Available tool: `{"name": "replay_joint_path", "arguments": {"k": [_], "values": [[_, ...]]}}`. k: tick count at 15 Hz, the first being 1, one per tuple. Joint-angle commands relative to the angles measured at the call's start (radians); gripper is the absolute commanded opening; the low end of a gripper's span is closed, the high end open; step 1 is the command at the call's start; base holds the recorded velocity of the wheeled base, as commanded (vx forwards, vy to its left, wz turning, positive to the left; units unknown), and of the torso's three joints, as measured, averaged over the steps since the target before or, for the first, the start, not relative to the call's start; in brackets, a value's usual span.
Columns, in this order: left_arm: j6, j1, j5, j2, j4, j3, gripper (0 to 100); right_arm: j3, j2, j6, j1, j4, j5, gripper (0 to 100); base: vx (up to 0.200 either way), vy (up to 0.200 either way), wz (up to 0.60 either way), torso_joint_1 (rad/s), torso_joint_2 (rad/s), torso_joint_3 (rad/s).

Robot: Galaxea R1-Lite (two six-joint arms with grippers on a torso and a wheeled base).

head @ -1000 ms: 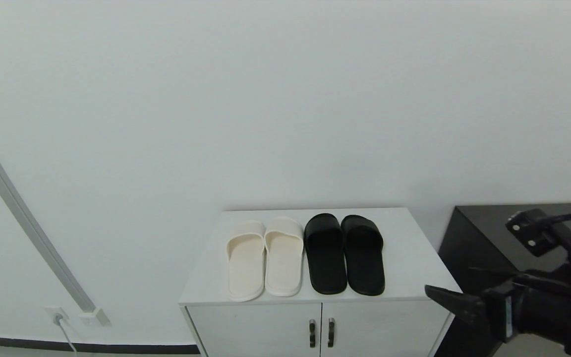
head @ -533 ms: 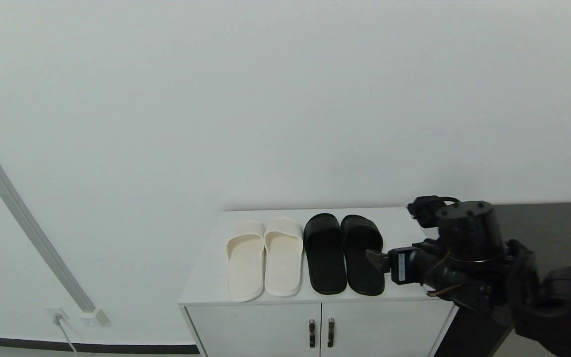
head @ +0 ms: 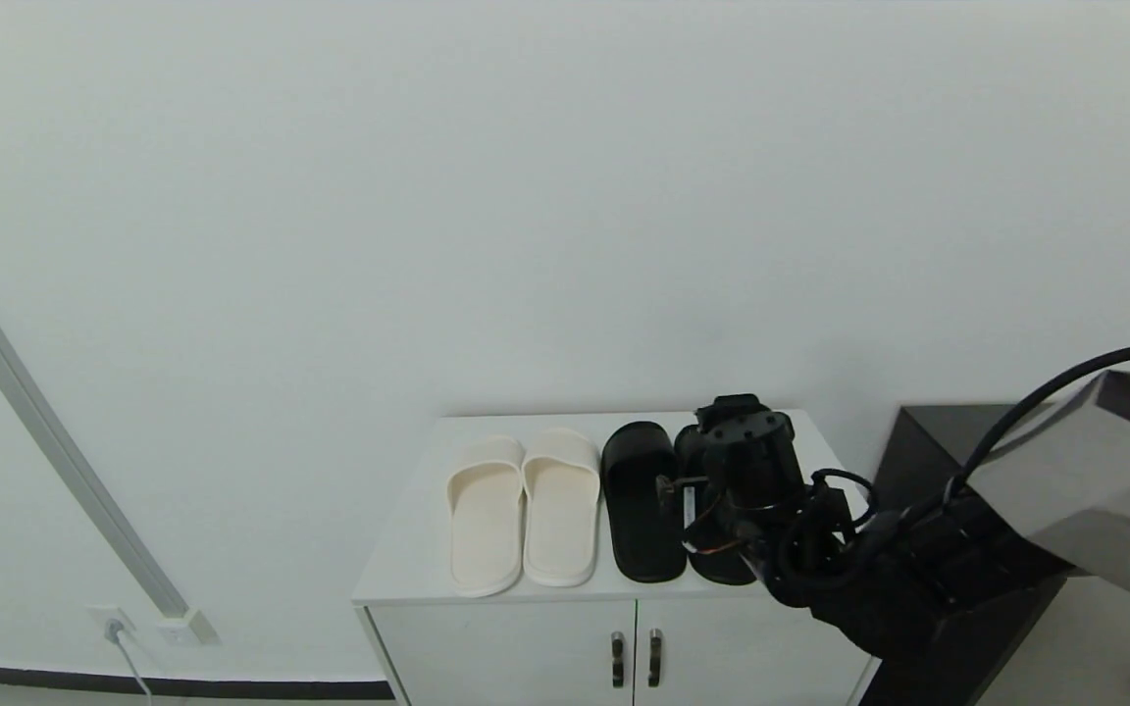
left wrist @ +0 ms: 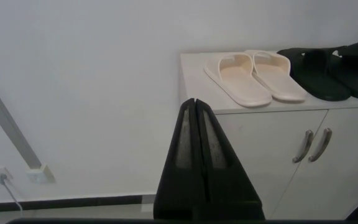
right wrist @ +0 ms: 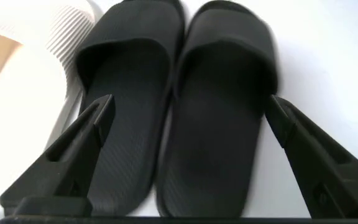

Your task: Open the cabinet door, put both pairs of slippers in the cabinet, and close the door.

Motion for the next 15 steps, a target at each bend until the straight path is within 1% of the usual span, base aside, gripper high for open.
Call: {"name": "replay_joint_path", "arguments": {"k": [1, 6, 10, 14, 15], "values": [[-0.002, 0.000, 0.001, 0.001, -0.001, 0.000, 0, -0.060, 0.082, -0.001, 0.000, 0.000, -0.011, 100, 0.000, 0.000, 0.00, 0.000, 0.00, 0.000], [-0.005, 0.000, 0.001, 0.001, -0.001, 0.000, 0, -0.182, 0.184, -0.004, -0.023, -0.009, -0.046, 100, 0.000, 0.000, 0.00, 0.000, 0.00, 0.000], [-0.005, 0.000, 0.001, 0.001, -0.001, 0.000, 0, -0.284, 0.267, -0.011, -0.051, -0.011, -0.046, 100, 0.000, 0.000, 0.00, 0.000, 0.00, 0.000], [-0.005, 0.000, 0.001, 0.000, -0.001, 0.000, 0, -0.312, 0.302, -0.024, -0.057, -0.022, -0.048, 100, 0.000, 0.000, 0.00, 0.000, 0.00, 0.000], [-0.005, 0.000, 0.001, 0.000, -0.001, 0.000, 0, -0.312, 0.303, -0.025, -0.057, -0.032, -0.048, 0, 0.000, 0.000, 0.00, 0.000, 0.00, 0.000]]}}
